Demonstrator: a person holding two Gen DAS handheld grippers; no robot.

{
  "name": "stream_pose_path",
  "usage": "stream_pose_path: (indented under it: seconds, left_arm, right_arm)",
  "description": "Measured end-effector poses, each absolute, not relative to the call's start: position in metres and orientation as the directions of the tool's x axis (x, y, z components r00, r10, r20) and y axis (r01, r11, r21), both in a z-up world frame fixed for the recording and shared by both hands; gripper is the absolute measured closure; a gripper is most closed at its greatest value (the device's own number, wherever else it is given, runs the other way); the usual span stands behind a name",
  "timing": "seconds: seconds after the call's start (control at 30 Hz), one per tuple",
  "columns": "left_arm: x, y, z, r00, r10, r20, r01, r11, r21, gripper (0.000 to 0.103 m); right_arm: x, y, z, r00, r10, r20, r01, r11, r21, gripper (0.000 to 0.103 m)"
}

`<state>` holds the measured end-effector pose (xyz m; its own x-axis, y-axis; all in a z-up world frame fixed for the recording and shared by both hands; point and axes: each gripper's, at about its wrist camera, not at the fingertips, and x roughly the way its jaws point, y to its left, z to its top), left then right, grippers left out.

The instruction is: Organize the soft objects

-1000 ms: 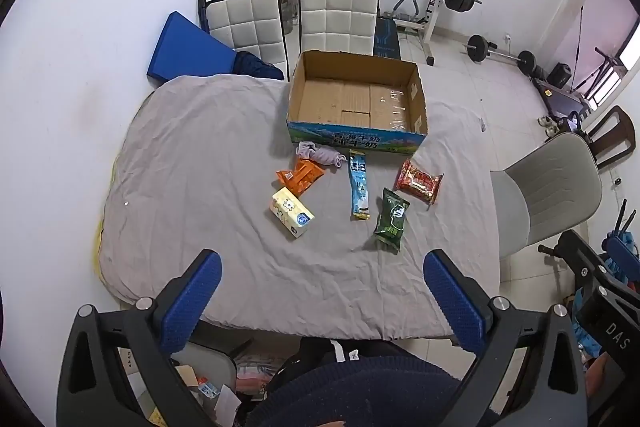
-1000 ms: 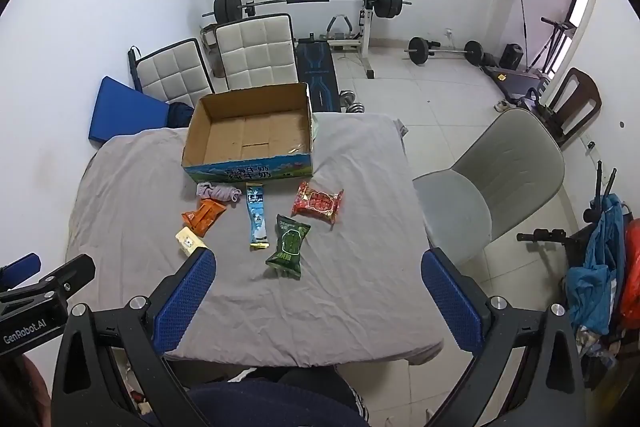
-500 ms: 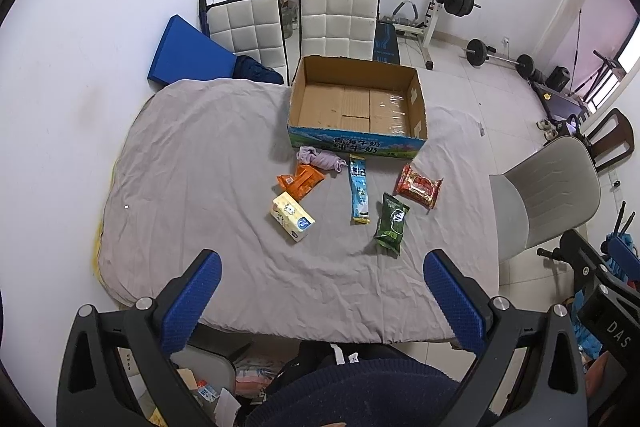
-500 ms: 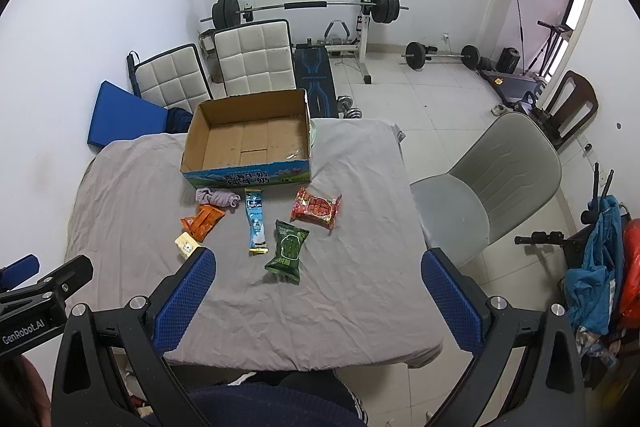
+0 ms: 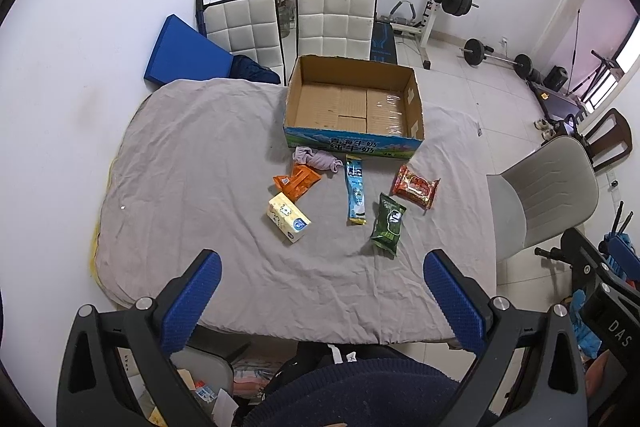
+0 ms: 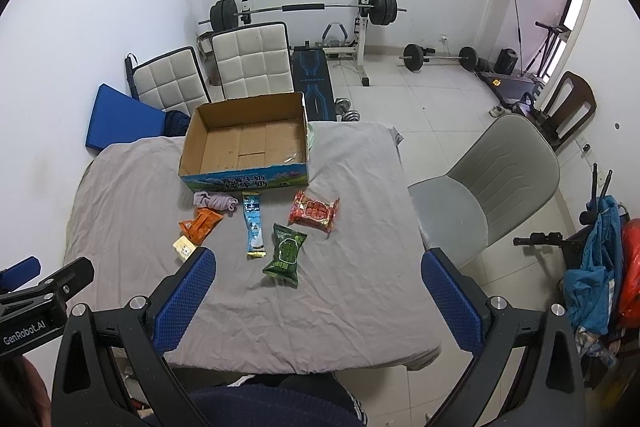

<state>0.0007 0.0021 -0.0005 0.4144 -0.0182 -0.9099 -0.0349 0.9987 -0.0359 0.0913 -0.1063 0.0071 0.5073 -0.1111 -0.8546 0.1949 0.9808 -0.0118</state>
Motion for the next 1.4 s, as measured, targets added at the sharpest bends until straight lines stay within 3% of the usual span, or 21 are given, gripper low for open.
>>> stream_pose_path:
  seconds: [1.4]
  left_arm:
    - [0.017,-0.004,0.009,0.435,-0.02,-0.9,-0.024,0.999,-0.034,0.0]
  right_arm:
    - [0.105,-0.11,0.009,0.529,-0.093,-0.844,0.172,0.985,0.0,0.0]
